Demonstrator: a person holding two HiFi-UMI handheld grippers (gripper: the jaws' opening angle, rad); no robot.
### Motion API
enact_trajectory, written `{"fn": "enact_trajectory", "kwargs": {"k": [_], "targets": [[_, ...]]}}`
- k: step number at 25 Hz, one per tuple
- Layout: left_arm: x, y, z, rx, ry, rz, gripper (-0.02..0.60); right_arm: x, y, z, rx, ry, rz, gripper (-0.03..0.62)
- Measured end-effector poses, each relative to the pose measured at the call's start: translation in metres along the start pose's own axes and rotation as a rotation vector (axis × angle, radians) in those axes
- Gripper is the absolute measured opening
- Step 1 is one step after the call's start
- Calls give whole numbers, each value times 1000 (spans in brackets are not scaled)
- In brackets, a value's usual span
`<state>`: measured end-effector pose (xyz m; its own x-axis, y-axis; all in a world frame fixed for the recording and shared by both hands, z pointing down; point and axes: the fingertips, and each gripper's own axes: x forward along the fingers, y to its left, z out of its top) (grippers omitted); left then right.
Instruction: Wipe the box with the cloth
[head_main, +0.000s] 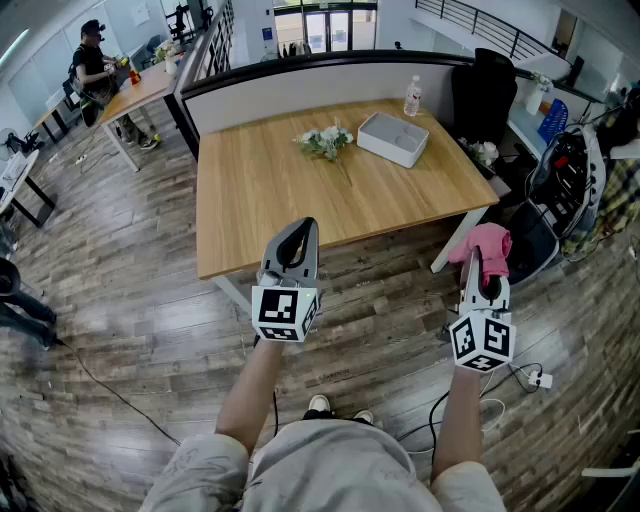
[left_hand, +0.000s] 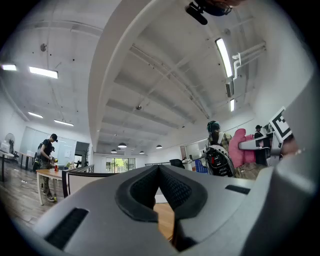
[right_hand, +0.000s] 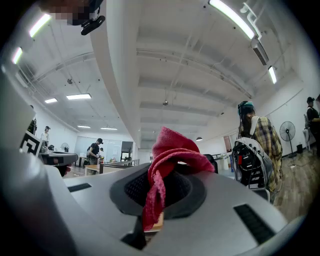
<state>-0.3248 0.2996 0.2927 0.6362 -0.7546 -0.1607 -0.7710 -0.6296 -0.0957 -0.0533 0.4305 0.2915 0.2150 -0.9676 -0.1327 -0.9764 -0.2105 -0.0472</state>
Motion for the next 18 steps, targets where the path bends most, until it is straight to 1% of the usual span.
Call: {"fn": "enact_trajectory", "kwargs": {"k": [7, 18], "targets": [[2, 13, -4, -11, 3, -3, 9, 9, 12, -5, -5, 10, 0, 49], [-7, 58, -13, -32, 0, 11, 9, 24, 52, -14, 15, -2, 19, 51]]}}
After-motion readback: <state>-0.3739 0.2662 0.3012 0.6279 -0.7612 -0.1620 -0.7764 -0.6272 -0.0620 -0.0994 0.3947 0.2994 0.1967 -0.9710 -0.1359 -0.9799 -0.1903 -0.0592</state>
